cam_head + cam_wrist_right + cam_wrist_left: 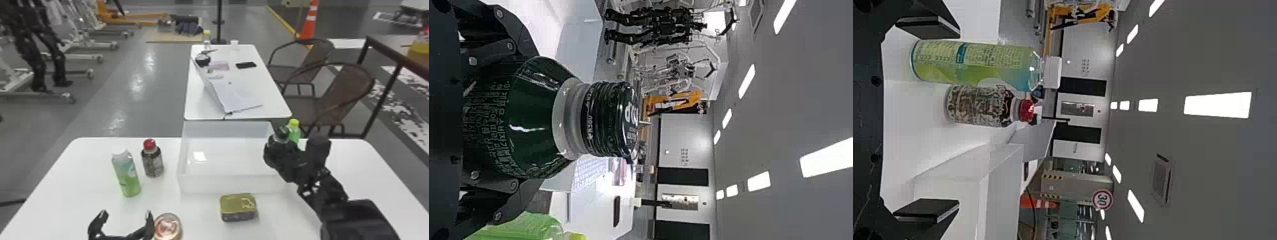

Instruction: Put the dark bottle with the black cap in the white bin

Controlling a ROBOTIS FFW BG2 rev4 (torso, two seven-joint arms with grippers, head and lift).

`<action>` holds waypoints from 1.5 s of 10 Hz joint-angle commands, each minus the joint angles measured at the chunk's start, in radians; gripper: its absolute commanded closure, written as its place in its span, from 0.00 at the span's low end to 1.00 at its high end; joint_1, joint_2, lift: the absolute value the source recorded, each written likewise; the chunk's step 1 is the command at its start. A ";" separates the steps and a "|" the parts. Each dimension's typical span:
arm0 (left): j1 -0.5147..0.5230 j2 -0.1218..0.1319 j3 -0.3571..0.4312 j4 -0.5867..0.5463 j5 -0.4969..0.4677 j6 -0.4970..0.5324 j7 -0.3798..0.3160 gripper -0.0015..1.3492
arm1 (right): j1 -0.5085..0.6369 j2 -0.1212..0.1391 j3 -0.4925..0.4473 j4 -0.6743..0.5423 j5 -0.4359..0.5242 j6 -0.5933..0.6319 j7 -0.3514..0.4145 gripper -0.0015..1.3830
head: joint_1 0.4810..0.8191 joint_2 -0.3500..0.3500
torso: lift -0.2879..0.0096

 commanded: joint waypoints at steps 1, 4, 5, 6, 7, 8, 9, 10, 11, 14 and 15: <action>0.000 -0.004 0.000 0.000 0.000 0.000 0.000 0.08 | -0.019 -0.001 0.000 0.018 0.002 -0.013 0.000 0.63 | 0.20 0.50 | 0.63; 0.000 -0.004 0.002 0.000 0.000 -0.005 0.000 0.08 | -0.014 -0.001 -0.002 0.012 -0.024 -0.044 0.000 0.05 | 0.20 0.50 | 0.63; 0.000 -0.004 0.002 0.000 0.000 -0.005 0.000 0.08 | -0.002 -0.002 -0.002 -0.011 -0.041 -0.046 0.000 0.08 | 0.20 0.50 | 0.63; 0.000 -0.004 0.000 0.000 0.000 -0.008 0.000 0.08 | 0.023 -0.008 -0.005 -0.066 -0.058 -0.046 -0.002 0.09 | 0.20 0.50 | 0.63; 0.000 -0.004 0.000 0.000 -0.002 -0.011 0.000 0.08 | 0.073 -0.011 -0.023 -0.176 -0.061 -0.046 -0.005 0.09 | 0.20 0.50 | 0.63; -0.002 -0.004 0.000 0.000 -0.003 -0.011 0.000 0.08 | 0.153 -0.011 -0.039 -0.304 -0.059 -0.023 -0.036 0.09 | 0.20 0.50 | 0.63; -0.002 -0.004 -0.002 0.000 -0.003 -0.013 0.000 0.08 | 0.230 -0.011 -0.057 -0.426 -0.058 0.011 -0.074 0.09 | 0.20 0.50 | 0.63; -0.002 -0.004 0.000 0.000 -0.003 -0.013 0.000 0.08 | 0.300 -0.011 -0.076 -0.523 -0.056 0.056 -0.092 0.09 | 0.20 0.50 | 0.63; -0.002 -0.004 -0.002 0.000 -0.003 -0.014 0.000 0.08 | 0.391 -0.014 -0.092 -0.627 -0.041 0.105 -0.126 0.09 | 0.20 0.50 | 0.63; -0.002 -0.004 -0.003 0.000 -0.005 -0.017 0.000 0.08 | 0.606 -0.016 -0.119 -0.805 0.022 0.183 -0.186 0.09 | 0.20 0.50 | 0.63; 0.000 -0.004 -0.003 0.000 -0.005 -0.016 0.000 0.08 | 0.655 -0.016 -0.128 -0.833 0.025 0.191 -0.195 0.09 | 0.20 0.50 | 0.63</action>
